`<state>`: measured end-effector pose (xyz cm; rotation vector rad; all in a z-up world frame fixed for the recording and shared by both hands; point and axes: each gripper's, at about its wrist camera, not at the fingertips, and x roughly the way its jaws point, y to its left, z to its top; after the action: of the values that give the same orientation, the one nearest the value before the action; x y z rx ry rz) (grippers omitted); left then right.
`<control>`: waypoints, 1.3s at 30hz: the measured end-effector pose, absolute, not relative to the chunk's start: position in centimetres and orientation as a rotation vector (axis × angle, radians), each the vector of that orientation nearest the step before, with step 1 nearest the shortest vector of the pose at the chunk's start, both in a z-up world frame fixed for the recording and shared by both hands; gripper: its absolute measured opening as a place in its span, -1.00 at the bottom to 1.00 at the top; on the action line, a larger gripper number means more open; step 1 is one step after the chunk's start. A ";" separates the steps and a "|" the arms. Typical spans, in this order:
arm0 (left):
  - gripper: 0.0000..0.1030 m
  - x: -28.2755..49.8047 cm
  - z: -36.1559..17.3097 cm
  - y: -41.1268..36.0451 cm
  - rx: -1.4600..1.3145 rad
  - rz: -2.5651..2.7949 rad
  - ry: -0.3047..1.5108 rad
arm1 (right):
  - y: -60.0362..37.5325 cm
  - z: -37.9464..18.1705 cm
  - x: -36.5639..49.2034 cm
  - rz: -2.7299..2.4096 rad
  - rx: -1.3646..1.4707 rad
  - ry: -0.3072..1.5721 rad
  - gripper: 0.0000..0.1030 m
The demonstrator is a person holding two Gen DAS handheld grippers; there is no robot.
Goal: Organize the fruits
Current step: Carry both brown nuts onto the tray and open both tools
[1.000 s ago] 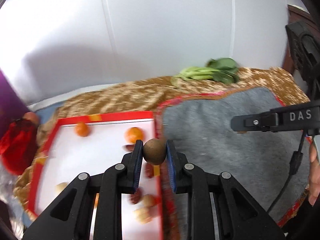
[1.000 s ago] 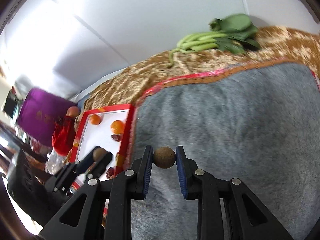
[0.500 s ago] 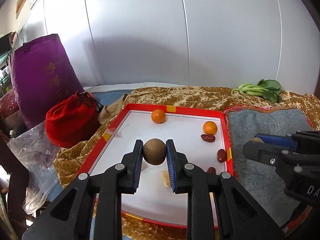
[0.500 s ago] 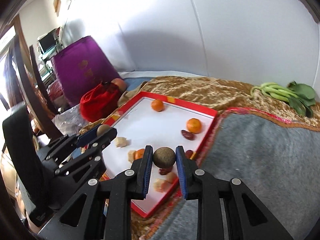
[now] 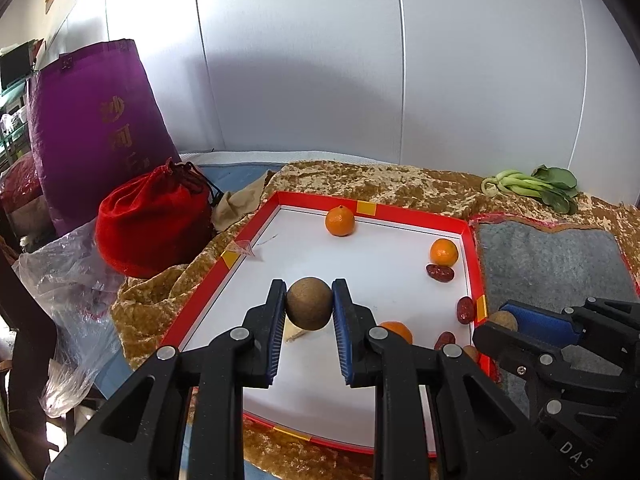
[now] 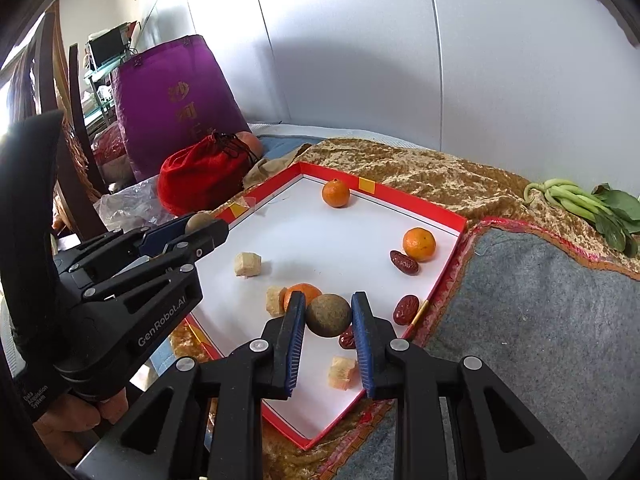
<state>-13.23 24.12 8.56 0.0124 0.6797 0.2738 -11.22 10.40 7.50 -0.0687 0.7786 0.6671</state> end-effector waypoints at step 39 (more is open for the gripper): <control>-0.60 -12.7 7.4 24.5 -0.007 0.286 0.726 | 10.8 6.6 -11.3 0.662 -0.081 0.800 -0.54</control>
<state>-12.66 24.48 7.41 -0.0067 0.7265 0.2858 -11.34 10.76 6.64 -0.0812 0.7996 0.6618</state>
